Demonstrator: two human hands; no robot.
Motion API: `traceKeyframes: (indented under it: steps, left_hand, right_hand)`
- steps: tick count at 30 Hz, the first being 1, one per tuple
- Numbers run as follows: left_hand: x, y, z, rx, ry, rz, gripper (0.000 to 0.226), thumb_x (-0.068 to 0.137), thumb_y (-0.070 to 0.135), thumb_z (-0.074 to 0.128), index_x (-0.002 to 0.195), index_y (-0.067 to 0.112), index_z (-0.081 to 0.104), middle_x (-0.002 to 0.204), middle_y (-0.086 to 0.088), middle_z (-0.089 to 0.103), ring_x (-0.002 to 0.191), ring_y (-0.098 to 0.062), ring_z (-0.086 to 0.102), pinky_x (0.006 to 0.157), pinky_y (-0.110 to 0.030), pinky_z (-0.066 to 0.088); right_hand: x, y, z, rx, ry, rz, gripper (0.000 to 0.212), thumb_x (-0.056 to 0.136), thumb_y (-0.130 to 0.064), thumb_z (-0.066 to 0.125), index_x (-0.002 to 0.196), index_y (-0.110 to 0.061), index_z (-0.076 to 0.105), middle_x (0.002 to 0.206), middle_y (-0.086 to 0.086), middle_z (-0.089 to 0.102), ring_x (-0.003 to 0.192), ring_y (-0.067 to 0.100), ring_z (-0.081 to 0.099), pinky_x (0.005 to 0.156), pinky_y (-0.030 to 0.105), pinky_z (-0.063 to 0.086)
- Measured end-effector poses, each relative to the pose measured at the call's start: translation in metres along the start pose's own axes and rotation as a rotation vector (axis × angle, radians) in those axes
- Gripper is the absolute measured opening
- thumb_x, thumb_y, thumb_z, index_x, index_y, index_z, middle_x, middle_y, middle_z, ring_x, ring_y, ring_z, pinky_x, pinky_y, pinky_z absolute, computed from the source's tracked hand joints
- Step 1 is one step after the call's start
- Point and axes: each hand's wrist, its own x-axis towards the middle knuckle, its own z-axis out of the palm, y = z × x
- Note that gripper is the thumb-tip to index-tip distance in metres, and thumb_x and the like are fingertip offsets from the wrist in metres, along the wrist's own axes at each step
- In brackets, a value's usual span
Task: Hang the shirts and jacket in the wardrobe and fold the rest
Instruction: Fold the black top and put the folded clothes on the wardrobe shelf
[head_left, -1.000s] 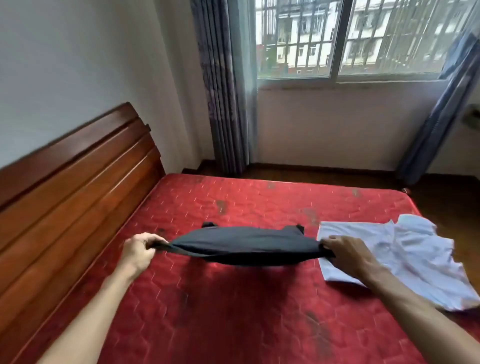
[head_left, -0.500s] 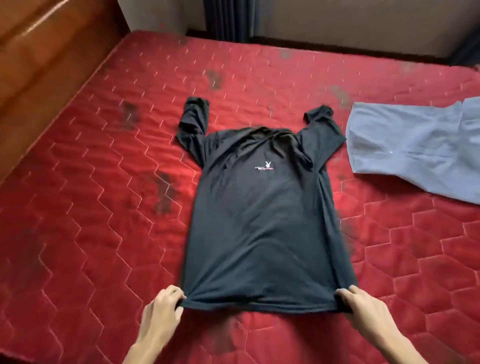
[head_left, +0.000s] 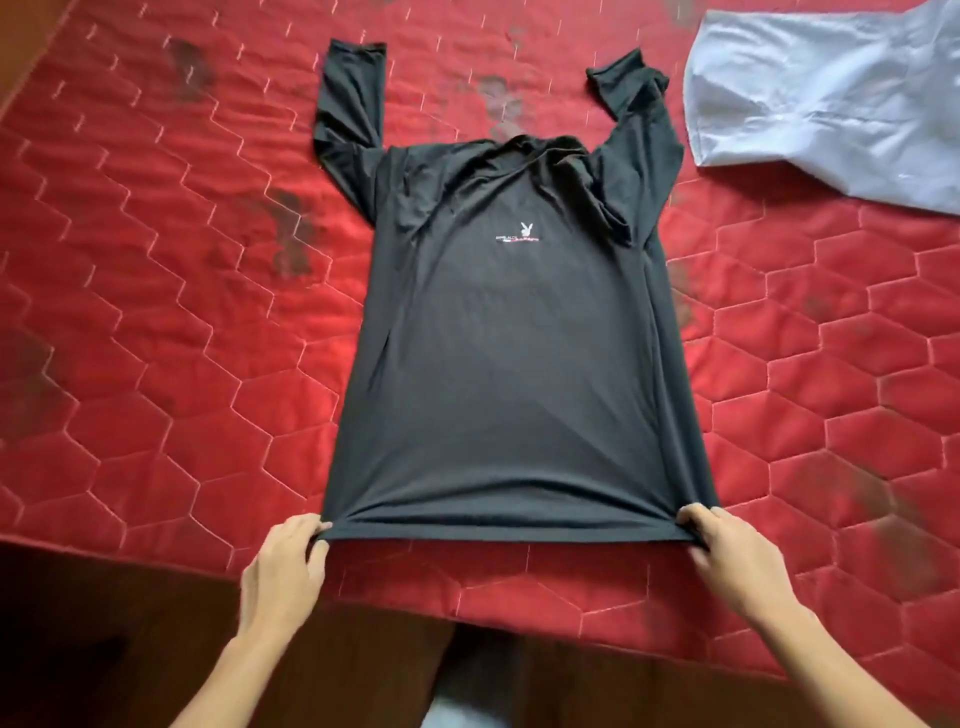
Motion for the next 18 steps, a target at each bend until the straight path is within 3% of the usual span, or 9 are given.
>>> traceKeyframes:
  steps: [7,11,14,18]
  left_hand:
    - [-0.075,-0.034,0.003,-0.025,0.010,-0.064,0.017,0.090,0.008,0.066,0.102,0.018,0.074,0.100,-0.003,0.075,0.091,-0.033,0.069,0.076,-0.044,0.054]
    - [-0.106,-0.046,0.020,0.032,-0.083,-0.119,0.019,0.090,0.016,0.067,0.104,0.026,0.076,0.098,0.000,0.075,0.093,-0.030,0.069,0.076,-0.040,0.051]
    - [-0.118,-0.044,0.023,0.060,-0.181,-0.143,0.023,0.090,0.018,0.065,0.107,0.030,0.073,0.110,0.004,0.071,0.100,-0.022,0.067,0.083,-0.037,0.052]
    - [-0.102,-0.025,0.008,0.021,-0.198,-0.151,0.040,0.089,0.009,0.055,0.122,0.030,0.064,0.121,0.002,0.064,0.106,-0.021,0.064,0.087,-0.036,0.051]
  right_hand:
    - [-0.084,0.017,0.025,0.183,0.091,0.038,0.035,0.079,-0.011,0.068,0.106,-0.033,0.069,0.098,-0.007,0.070,0.097,0.022,0.066,0.075,0.035,0.050]
    - [-0.124,0.023,0.052,0.148,-0.001,-0.004,0.032,0.079,-0.019,0.068,0.104,-0.038,0.066,0.091,-0.015,0.066,0.096,0.015,0.062,0.070,0.031,0.043]
    - [-0.138,0.023,0.063,0.074,-0.114,-0.005,0.031,0.083,-0.029,0.065,0.112,-0.042,0.062,0.088,-0.016,0.056,0.101,0.014,0.058,0.072,0.029,0.042]
    - [-0.123,-0.001,0.047,0.111,-0.142,-0.056,0.039,0.081,-0.040,0.065,0.120,-0.040,0.062,0.081,-0.014,0.049,0.091,0.011,0.053,0.077,0.027,0.046]
